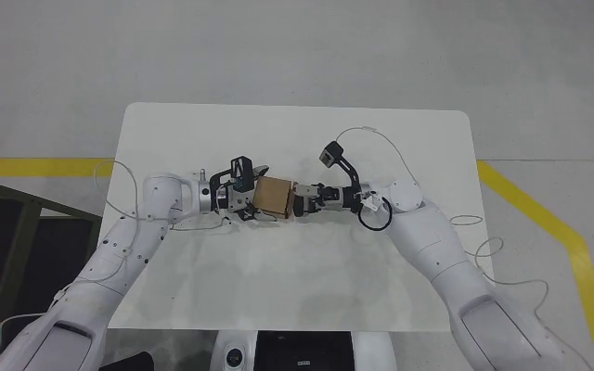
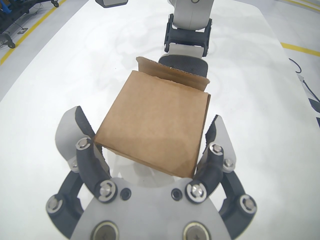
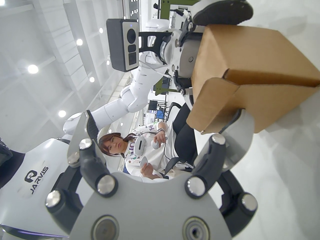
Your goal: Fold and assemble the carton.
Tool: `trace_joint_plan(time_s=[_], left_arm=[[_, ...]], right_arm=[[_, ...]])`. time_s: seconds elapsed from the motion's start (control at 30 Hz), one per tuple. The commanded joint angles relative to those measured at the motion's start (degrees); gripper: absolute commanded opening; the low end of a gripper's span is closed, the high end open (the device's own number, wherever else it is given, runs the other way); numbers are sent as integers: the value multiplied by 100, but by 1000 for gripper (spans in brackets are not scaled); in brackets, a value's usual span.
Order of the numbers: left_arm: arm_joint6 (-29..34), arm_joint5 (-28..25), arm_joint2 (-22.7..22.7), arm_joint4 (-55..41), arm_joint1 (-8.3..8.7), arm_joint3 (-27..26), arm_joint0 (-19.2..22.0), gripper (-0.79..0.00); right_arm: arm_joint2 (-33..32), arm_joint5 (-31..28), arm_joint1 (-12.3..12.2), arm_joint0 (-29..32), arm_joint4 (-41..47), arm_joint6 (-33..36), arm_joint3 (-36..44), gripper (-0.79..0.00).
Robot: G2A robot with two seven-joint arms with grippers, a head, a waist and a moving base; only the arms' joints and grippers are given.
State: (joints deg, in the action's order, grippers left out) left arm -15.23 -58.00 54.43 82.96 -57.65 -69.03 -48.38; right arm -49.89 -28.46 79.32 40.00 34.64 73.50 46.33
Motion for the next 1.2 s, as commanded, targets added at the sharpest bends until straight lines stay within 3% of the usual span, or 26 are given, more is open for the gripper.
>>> trace_joint_plan(time_s=[0.0,0.07,0.13,0.17,0.2,0.23,0.37,0.5,0.63,0.7,0.83,1.17], left_arm=[[5,0,2,-6,0,1,-4,0],[12,0,-3,-6,1,-6,-6,0],[13,0,-5,-8,3,-11,-11,0],[15,0,-8,4,4,-23,-12,0],[16,0,-8,13,5,-27,-14,0],[13,0,-7,16,5,-30,-16,0],[17,0,1,30,9,-36,-22,0],[19,0,13,48,13,-46,-28,0],[11,0,25,74,17,-54,-37,0],[7,0,30,79,19,-57,-42,0],[9,0,36,100,24,-67,-50,0],[-11,0,41,157,34,-87,-66,0]], right_arm=[[-3,-5,1,-6,-50,-27,-21,0],[-13,-17,5,1,-49,-38,-16,0],[-17,-37,9,5,-79,-60,-8,-259],[-12,-37,12,4,-103,-71,-3,-265],[-3,-38,14,-6,-162,-98,-12,-222],[5,-36,18,-11,-207,-134,-23,-126],[16,-40,26,-34,-394,-324,-89,-65],[41,-3,33,-40,-559,-430,-129,-111],[50,19,42,-26,-631,-490,-152,-228],[49,30,44,-25,-665,-513,-158,-249],[21,36,43,-15,-696,-566,-177,-397],[12,216,15,-20,-1093,-744,-191,-431]])
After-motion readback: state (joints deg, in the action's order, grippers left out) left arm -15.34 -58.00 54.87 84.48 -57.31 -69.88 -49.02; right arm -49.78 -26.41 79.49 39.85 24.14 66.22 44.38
